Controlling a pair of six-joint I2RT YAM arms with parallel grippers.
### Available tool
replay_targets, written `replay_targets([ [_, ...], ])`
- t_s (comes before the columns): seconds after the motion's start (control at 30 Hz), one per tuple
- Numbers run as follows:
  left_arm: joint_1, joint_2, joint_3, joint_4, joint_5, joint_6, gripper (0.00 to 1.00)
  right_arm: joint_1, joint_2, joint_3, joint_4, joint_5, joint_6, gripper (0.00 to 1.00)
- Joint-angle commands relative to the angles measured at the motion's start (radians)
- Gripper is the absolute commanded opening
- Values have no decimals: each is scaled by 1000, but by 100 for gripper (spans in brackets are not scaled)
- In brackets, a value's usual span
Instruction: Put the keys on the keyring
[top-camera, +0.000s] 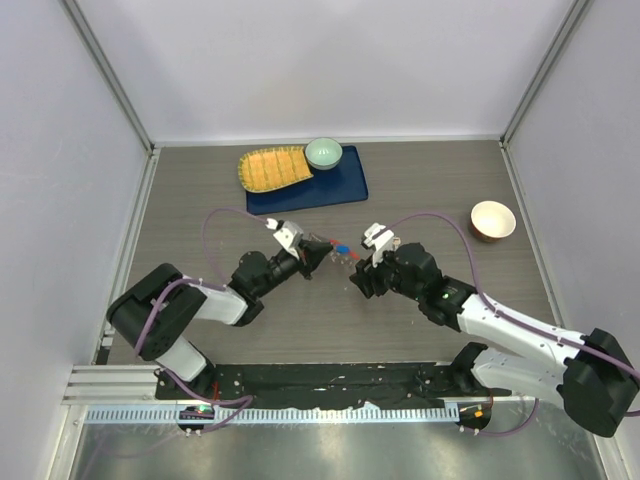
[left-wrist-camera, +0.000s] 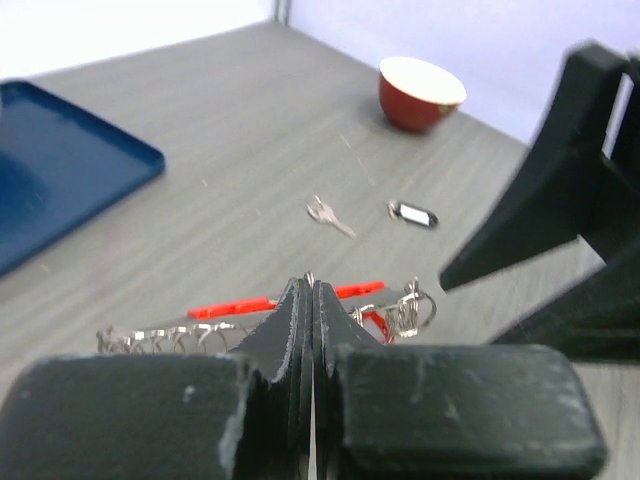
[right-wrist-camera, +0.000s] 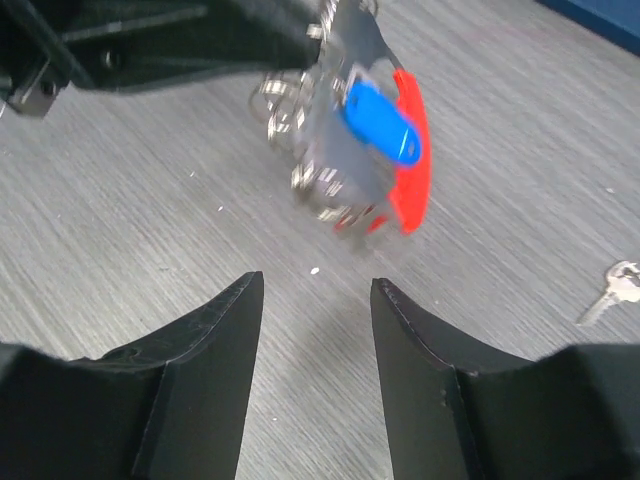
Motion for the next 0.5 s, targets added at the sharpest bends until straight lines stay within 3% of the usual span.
replay_targets([
  [0.0, 38, 12, 103, 80, 20, 9, 0, -3, -58, 1, 67, 111, 15, 54],
  [0.33, 38, 116, 33, -18, -75, -37, 4, -6, -96, -31, 78, 156, 22, 54],
  [0.47, 40, 72, 4, -91, -103, -70, 5, -6, -106, -33, 78, 162, 27, 54],
])
